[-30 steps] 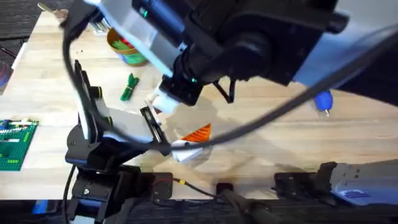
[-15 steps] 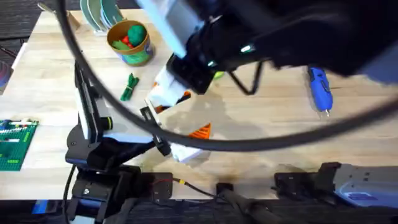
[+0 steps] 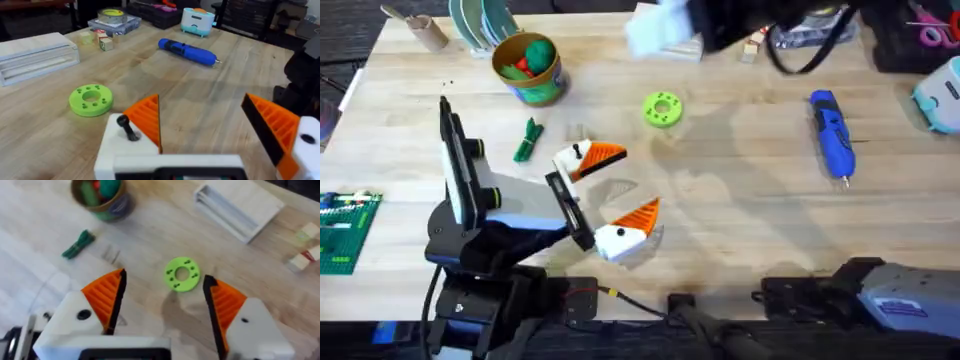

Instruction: Pick up the gripper from the table and insert it into the empty holder that is missing its gripper. Then pick up a screw, insert it into the mounting hole, and use the screwdriver to tighten it. Finally, clean up the table by picking up the vegetable and placing it into the bucket.

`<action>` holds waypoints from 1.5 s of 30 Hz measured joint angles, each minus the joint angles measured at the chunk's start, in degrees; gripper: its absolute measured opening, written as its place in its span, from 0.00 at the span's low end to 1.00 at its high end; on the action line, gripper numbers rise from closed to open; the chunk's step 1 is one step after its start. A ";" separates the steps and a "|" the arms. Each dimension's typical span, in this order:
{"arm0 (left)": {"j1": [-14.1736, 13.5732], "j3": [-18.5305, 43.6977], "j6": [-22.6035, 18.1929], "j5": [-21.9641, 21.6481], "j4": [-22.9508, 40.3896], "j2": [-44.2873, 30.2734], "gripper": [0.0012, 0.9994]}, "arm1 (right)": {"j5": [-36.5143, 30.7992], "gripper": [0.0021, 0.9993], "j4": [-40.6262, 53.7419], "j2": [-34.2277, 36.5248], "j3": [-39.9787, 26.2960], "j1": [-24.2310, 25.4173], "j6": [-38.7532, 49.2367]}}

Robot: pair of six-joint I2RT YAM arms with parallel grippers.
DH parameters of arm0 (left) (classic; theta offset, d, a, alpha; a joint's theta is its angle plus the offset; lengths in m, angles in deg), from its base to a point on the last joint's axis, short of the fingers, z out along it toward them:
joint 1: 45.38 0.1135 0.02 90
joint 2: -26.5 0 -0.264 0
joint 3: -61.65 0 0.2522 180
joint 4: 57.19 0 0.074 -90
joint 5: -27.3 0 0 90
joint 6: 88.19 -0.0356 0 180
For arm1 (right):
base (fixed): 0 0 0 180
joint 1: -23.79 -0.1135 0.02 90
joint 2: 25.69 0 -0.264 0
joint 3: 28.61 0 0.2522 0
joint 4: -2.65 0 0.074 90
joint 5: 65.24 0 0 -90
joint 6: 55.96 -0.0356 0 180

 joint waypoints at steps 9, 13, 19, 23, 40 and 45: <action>0.00 0.00 -5.02 0.04 0.04 -0.02 0.99 | 1.97 0.93 -2.81 -0.75 0.04 13.45 -2.42; 0.00 0.00 -8.03 0.09 0.04 -0.02 0.99 | 2.39 0.93 -1.12 -3.74 0.07 20.01 -2.77; 0.02 0.00 -9.72 0.17 0.04 0.00 0.99 | 4.12 0.93 6.41 -7.90 0.76 30.06 -4.01; 0.00 0.00 -10.03 0.17 0.04 0.00 0.99 | 4.67 0.93 7.55 -10.06 4.50 33.92 -4.30; 0.00 0.00 -10.57 0.21 0.03 -0.02 0.02 | 5.19 0.93 6.54 -14.58 12.66 39.89 -6.82; 0.00 0.00 -10.58 0.20 0.04 -0.02 0.00 | 5.38 0.93 7.02 -14.58 12.66 42.72 -6.92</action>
